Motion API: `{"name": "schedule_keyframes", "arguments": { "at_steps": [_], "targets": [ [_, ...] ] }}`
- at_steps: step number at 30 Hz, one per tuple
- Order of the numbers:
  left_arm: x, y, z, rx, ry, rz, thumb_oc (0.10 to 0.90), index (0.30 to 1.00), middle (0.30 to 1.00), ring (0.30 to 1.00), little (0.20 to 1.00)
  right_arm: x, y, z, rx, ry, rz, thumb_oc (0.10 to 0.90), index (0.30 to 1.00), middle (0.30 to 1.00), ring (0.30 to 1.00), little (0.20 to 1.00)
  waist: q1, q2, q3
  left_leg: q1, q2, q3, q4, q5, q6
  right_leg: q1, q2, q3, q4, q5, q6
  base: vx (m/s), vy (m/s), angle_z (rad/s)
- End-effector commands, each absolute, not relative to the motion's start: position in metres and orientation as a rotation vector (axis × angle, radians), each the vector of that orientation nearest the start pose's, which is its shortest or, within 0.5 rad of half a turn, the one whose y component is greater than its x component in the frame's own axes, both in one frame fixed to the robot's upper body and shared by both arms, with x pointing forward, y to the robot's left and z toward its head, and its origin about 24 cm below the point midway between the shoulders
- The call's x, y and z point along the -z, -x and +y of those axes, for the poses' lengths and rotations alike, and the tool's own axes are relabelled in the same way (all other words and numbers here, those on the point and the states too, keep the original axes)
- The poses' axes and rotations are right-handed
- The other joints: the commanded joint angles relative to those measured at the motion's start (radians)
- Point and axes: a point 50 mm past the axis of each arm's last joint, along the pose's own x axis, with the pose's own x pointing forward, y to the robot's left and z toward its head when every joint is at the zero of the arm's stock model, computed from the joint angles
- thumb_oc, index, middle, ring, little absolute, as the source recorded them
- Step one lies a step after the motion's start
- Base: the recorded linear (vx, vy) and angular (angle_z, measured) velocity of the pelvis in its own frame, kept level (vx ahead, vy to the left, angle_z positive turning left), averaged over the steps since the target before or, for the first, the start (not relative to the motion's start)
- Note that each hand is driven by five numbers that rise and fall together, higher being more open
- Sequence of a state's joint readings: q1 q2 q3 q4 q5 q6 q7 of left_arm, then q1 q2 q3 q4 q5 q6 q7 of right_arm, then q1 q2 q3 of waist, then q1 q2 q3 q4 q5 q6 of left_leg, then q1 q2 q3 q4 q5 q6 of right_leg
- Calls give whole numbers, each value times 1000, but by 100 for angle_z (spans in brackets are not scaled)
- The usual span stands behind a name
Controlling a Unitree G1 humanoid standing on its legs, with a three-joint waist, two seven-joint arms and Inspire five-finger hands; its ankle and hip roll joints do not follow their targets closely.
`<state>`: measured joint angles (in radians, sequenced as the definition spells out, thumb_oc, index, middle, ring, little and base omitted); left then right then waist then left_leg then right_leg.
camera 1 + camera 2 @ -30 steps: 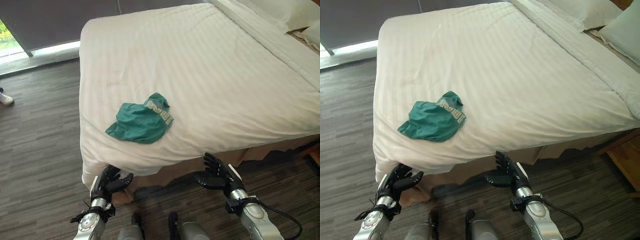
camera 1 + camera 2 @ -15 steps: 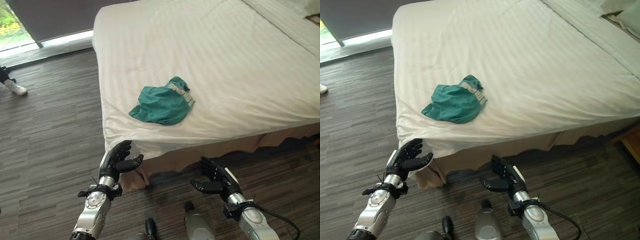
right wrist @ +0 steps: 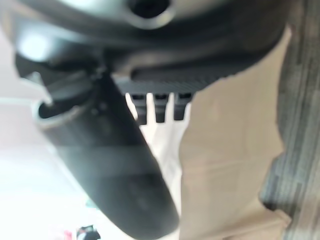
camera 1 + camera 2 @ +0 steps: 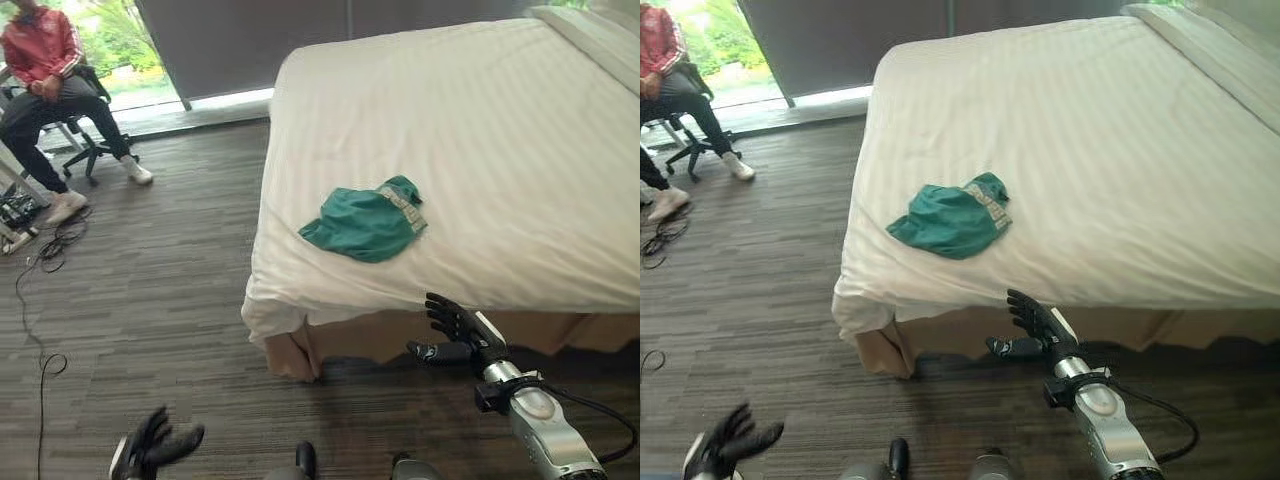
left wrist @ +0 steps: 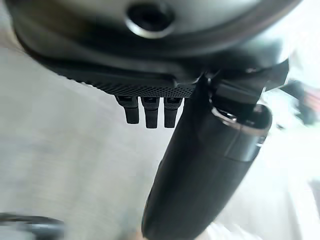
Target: Pick up bed clothes into laundry basket.
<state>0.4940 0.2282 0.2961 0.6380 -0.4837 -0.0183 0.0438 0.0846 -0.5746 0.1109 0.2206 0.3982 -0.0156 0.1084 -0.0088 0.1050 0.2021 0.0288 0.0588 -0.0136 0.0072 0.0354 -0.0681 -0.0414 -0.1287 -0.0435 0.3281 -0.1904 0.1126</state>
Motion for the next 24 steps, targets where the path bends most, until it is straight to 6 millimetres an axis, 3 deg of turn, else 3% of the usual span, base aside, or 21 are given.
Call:
{"name": "schedule_keyframes", "arguments": {
  "at_steps": [1, 3, 6, 7, 8, 9, 10, 11, 12, 16, 24],
  "targets": [
    [65, -60, 333, -806, 165, 522, 800, 900, 900, 900, 900, -35, -244, -238, -146, 132, 115, 800, 900, 900, 900, 900, 36, -77, -16, -63, -17, -35, 138, -32, -55, 157, 12, -61, -313, 88, -32, -21, -52, 56],
    [41, -75, 343, -821, 103, 388, 800, 900, 900, 900, 900, -32, -239, -241, -137, 126, 125, 800, 900, 900, 900, 900, 44, -77, -19, -64, -21, -54, 135, -29, -58, 163, 14, -72, -321, 87, -33, 14, -52, 43],
    [-32, -129, 364, -767, -63, 41, 800, 900, 900, 900, 900, -32, -239, -234, -165, 128, 111, 800, 900, 900, 900, 900, 38, -72, -30, -50, -22, -66, 119, -35, -56, 165, 16, -74, -321, 88, -33, 10, -21, 35],
    [-32, -130, 364, -767, -64, 40, 800, 900, 900, 900, 900, -32, -239, -234, -165, 127, 110, 800, 900, 900, 900, 900, 39, -73, -29, -49, -22, -66, 118, -35, -56, 165, 16, -73, -321, 87, -33, 11, 3, 7],
    [-67, -152, 368, -727, -126, -107, 800, 900, 900, 900, 900, -35, -241, -231, -174, 125, 93, 800, 900, 900, 900, 900, 32, -71, -30, -39, -24, -70, 113, -40, -55, 165, 16, -62, -320, 89, -32, 0, 7, -7],
    [-87, -164, 371, -698, -187, -174, 800, 900, 900, 900, 900, -36, -242, -229, -185, 124, 85, 800, 900, 900, 900, 900, 25, -69, -33, -35, -24, -72, 110, -42, -55, 161, 16, -57, -317, 90, -31, 8, 33, -9],
    [-132, -188, 369, -636, -272, -337, 800, 900, 900, 900, 900, -38, -243, -224, -203, 113, 69, 800, 900, 900, 900, 900, 4, -63, -40, -24, -24, -66, 102, -49, -52, 156, 14, -42, -310, 92, -28, 5, 28, -13],
    [-132, -188, 369, -636, -272, -337, 800, 900, 900, 900, 900, -38, -243, -224, -202, 112, 69, 800, 900, 900, 900, 900, 4, -63, -40, -24, -24, -66, 102, -49, -52, 156, 14, -42, -310, 92, -28, 2, 50, -15],
    [-159, -201, 364, -592, -301, -434, 800, 900, 900, 900, 900, -37, -244, -222, -210, 104, 72, 800, 900, 900, 900, 900, -13, -57, -43, -16, -21, -58, 97, -51, -49, 151, 13, -28, -304, 96, -25, 25, 39, -28],
    [-231, -224, 352, -458, -419, -655, 800, 900, 900, 900, 900, -33, -239, -215, -239, 93, 80, 800, 900, 900, 900, 900, -60, -45, -67, 9, -14, -26, 75, -64, -44, 139, 13, 8, -298, 99, -15, 45, 43, -31],
    [-317, -267, 314, -249, -648, -798, 800, 900, 900, 900, 900, -15, -223, -211, -251, 63, 145, 800, 900, 900, 900, 900, -132, -26, -90, 52, -2, 31, 48, -72, -40, 129, 9, 61, -296, 112, 11, 46, 45, -26]
  ]
}}
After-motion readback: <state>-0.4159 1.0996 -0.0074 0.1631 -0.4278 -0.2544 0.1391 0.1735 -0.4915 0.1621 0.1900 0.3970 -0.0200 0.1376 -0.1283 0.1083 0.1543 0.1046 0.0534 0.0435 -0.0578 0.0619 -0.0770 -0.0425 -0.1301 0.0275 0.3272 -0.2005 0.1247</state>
